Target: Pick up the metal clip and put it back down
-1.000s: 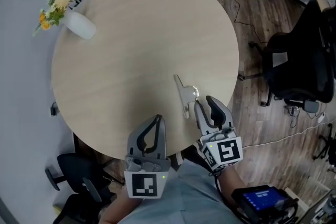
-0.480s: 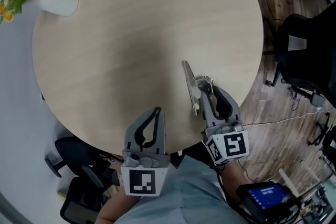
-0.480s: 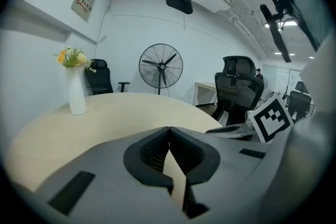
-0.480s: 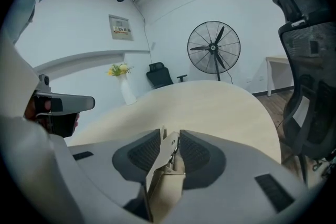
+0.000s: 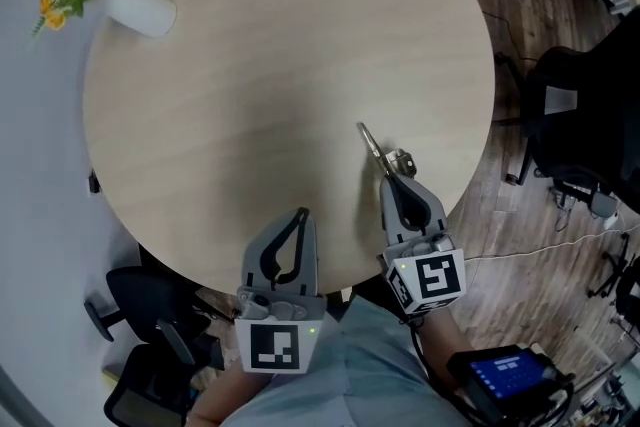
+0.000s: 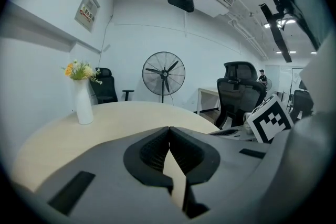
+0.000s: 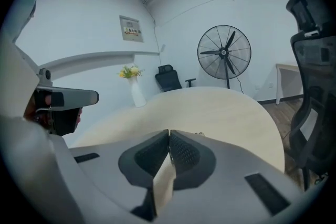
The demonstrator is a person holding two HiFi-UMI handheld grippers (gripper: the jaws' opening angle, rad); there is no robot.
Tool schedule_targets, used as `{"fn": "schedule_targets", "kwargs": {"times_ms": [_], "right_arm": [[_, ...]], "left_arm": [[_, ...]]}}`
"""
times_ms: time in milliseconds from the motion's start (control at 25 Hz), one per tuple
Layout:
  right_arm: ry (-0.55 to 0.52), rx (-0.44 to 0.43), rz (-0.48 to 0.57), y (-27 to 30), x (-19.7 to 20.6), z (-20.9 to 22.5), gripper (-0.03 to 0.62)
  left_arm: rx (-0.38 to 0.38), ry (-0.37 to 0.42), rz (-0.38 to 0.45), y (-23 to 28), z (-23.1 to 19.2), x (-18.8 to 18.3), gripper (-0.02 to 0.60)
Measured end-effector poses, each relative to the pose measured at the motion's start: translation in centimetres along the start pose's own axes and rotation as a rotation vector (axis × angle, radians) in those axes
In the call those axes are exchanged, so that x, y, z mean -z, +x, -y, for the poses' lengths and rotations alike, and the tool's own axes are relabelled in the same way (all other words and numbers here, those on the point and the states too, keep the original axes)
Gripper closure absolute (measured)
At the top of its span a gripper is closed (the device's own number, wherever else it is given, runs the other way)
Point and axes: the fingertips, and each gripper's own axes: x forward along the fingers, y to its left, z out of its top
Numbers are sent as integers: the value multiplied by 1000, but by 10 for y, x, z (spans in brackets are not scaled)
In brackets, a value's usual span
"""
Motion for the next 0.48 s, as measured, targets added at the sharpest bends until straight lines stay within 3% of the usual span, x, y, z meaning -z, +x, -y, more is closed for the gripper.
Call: {"fn": "schedule_targets", "kwargs": {"times_ms": [480], "right_arm": [[-101, -40, 207, -85, -93, -26, 545]], "left_arm": [[-103, 32, 225, -84, 34, -83, 561]]}}
